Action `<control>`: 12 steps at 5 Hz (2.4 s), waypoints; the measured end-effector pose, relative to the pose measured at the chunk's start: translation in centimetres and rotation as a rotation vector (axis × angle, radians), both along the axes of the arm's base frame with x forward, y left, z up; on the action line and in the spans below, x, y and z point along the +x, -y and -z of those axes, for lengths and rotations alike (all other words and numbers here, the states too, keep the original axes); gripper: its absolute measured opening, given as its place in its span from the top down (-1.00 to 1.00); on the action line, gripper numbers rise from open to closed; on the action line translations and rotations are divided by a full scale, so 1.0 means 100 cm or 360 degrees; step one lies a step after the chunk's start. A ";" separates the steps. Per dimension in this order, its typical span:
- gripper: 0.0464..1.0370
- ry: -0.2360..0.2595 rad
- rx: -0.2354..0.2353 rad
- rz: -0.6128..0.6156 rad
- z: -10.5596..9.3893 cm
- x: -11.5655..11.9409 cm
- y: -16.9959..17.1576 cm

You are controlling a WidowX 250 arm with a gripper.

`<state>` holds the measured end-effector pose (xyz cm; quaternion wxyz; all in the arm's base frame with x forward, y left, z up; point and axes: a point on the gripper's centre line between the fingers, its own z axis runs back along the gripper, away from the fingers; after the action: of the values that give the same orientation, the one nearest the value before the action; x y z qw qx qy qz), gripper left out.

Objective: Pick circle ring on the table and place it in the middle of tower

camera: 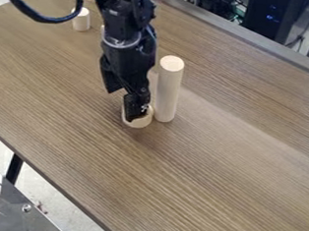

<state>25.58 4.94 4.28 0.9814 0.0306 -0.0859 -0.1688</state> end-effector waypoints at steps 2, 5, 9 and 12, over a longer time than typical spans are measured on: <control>-0.92 -0.0023 -0.0010 0.0046 0.005 0.001 0.010; -0.92 -0.0059 -0.0004 0.0022 0.015 0.001 0.012; -0.46 -0.0061 -0.0040 -0.0073 0.018 0.011 0.009; -0.46 -0.0106 0.0197 -0.0199 -0.059 0.019 0.002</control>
<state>27.51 4.77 10.20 0.9886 0.0907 -0.0404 -0.1132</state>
